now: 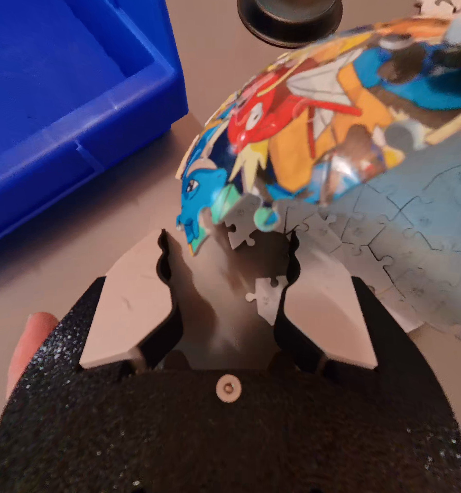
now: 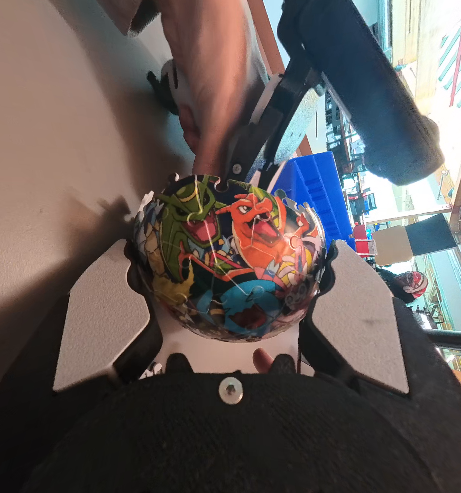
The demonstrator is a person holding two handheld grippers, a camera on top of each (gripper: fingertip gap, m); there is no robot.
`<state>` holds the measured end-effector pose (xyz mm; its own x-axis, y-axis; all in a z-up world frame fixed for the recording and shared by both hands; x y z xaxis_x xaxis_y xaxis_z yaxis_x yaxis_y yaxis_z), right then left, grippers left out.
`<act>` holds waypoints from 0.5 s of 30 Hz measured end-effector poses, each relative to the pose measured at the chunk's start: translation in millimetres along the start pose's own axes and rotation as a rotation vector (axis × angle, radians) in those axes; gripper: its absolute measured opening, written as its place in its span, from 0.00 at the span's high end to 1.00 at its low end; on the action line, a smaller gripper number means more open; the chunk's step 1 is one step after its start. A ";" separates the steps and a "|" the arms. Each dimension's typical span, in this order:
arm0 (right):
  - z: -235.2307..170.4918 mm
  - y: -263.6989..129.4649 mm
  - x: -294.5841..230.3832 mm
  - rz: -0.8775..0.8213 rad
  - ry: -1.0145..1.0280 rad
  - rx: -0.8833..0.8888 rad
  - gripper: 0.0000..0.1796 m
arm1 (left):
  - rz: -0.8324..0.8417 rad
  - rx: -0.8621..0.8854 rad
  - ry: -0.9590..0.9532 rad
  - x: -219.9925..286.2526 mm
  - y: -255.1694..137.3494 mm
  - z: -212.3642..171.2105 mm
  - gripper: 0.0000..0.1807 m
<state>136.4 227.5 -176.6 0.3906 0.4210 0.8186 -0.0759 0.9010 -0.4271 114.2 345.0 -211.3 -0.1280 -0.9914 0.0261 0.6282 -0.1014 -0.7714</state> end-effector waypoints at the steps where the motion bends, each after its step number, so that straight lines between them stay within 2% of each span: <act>1: 0.2 0.0 -0.1 0.000 -0.002 -0.001 0.27 | -0.004 0.000 -0.004 -0.5 0.4 0.2 0.53; 8: 0.5 0.0 0.0 -0.001 -0.001 -0.002 0.27 | -0.003 -0.024 0.002 0.4 0.9 2.0 0.52; 15: 0.7 -0.2 0.1 -0.001 -0.004 -0.003 0.27 | 0.011 -0.020 -0.001 2.9 1.4 1.3 0.46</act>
<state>135.8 227.5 -176.2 0.3869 0.4208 0.8205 -0.0727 0.9009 -0.4278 115.7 341.9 -211.5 -0.1201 -0.9926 0.0186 0.6138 -0.0890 -0.7845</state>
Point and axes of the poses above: each gripper's, where its closed fingertips meet, y out along the fingers, z out of its top, x = y × z across the jaws, the point moved 7 cm from there along -y, back along the fingers, and after that the axes turned 4 degrees about -x, right-handed, at the moved point
